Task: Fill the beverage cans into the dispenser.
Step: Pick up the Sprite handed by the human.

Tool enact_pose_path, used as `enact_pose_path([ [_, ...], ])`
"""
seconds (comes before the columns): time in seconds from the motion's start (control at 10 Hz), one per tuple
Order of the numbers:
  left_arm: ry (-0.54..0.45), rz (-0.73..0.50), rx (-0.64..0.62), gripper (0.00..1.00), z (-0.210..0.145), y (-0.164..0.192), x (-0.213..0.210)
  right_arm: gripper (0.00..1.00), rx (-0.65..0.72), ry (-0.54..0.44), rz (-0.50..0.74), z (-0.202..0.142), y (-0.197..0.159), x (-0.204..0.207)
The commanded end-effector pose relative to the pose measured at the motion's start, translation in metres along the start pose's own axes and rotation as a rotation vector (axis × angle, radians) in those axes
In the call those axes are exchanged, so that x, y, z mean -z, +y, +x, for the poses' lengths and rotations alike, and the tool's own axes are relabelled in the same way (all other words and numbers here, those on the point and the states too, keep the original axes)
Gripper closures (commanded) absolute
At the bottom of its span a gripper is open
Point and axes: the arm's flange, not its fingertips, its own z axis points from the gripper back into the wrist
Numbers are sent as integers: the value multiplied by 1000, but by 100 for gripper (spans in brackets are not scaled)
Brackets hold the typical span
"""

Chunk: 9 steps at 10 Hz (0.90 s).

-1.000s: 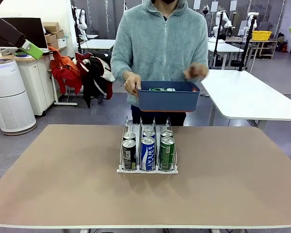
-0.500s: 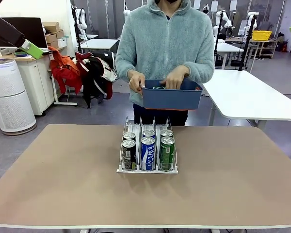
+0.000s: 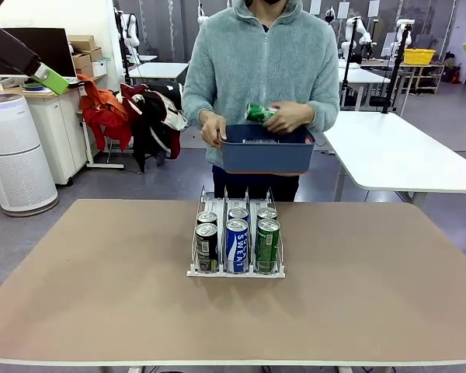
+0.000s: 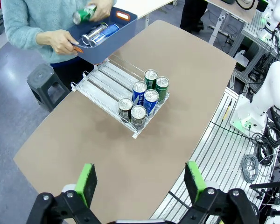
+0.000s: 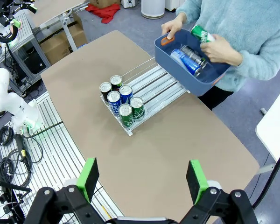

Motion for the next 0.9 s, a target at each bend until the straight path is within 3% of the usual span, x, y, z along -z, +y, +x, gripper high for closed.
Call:
enact_pose_path([
  [0.0, 2, 0, -7, 0, 0, 1, 1, 0, 0, 9, 2, -1, 1, 1],
  [0.8, 2, 0, -7, 0, 0, 1, 1, 0, 0, 9, 2, -1, 1, 1],
])
